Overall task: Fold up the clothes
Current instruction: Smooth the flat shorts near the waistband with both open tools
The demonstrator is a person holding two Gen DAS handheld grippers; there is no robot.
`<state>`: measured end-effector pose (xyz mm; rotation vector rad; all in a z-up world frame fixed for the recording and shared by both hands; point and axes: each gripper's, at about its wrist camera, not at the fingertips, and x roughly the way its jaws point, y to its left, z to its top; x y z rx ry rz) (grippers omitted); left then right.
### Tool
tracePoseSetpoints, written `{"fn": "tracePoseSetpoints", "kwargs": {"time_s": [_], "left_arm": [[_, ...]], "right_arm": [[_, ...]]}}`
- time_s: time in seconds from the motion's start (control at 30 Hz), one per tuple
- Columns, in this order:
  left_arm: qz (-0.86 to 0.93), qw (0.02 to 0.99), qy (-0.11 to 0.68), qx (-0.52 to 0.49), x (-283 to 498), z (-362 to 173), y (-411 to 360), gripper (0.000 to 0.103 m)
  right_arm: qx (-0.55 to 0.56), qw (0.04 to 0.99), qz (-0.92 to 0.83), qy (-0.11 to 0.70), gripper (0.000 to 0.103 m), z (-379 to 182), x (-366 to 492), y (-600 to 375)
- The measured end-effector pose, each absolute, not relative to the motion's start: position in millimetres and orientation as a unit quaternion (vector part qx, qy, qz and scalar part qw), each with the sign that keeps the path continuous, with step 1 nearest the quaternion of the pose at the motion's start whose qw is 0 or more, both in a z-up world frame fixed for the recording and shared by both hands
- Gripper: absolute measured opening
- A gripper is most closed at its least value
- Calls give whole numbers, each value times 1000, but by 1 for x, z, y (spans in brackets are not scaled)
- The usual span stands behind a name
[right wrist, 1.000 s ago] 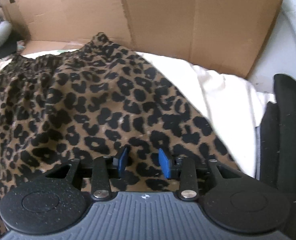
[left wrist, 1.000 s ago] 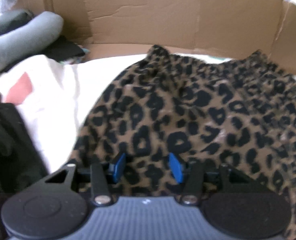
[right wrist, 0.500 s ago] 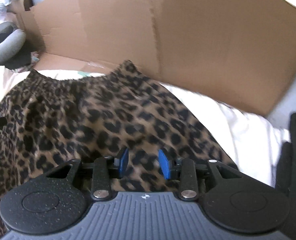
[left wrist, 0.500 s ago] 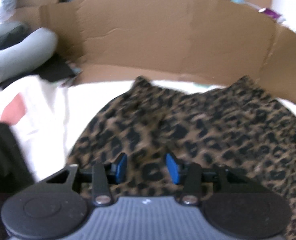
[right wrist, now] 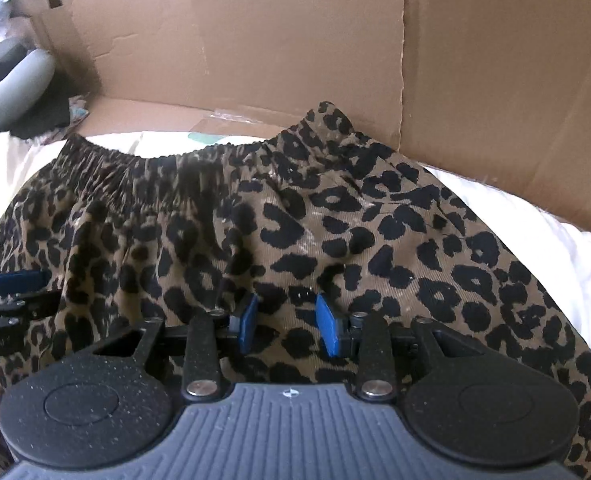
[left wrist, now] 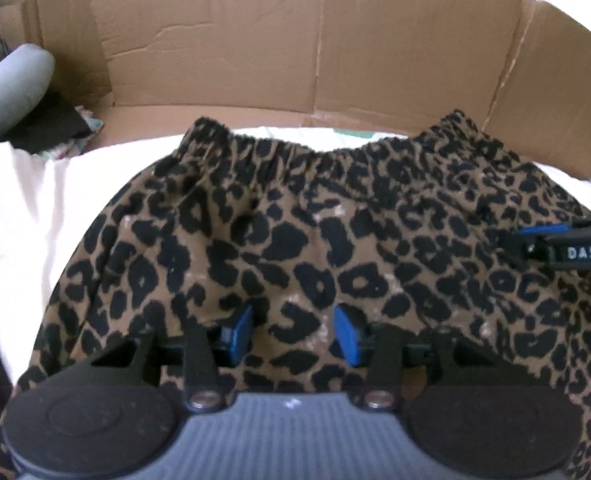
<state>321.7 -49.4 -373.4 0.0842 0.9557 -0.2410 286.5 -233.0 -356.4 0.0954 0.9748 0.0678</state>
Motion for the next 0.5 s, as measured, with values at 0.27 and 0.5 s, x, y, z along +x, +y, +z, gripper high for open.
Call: {"fn": "tracePoseSetpoints", "kwargs": {"time_s": [0.27,0.5], "left_arm": [[-116,878,463,38,302,-369,-42,58],[-122,878,463,25,290,-351,-27,58]], "right_arm": [[54,882,42,466,40,-351,263,-258],[69,880,61,466,40,-351,240,-270]]}}
